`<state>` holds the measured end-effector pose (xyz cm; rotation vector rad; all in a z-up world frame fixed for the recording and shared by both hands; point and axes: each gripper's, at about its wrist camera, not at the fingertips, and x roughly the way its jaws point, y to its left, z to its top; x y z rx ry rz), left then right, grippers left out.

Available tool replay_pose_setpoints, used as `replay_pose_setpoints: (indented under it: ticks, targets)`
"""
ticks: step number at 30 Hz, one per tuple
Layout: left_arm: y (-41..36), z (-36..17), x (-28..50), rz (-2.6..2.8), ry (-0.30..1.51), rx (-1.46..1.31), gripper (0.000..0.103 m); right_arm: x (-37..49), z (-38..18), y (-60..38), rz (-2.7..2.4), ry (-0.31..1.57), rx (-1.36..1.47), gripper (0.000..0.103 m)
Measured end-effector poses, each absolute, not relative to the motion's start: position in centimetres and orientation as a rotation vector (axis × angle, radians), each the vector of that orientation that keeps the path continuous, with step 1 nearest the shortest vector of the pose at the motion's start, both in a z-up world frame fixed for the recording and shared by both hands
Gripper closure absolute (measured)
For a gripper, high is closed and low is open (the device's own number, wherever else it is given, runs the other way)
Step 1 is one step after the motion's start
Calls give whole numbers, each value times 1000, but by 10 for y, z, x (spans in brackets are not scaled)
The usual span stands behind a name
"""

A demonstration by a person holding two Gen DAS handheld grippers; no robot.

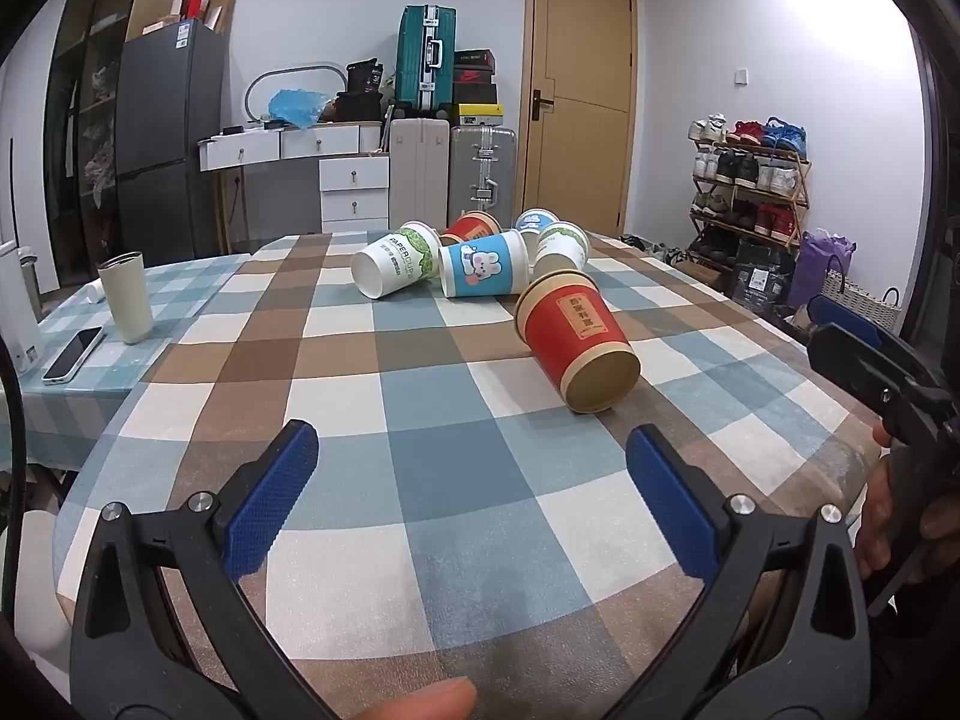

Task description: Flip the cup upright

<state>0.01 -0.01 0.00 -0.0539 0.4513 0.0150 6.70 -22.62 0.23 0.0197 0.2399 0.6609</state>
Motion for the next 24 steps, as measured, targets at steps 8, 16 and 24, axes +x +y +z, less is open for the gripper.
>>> replay_pose_setpoints:
  ticks: [8,16,24]
  targets:
    - [0,0,0,15,442,-59,0,67,2,-227,665,241,22,0]
    - [0,3,-4,2,432,-64,0,68,1,-226,661,246,18,0]
    - [2,3,-3,-1,423,-72,0,69,1,-226,663,249,18,0]
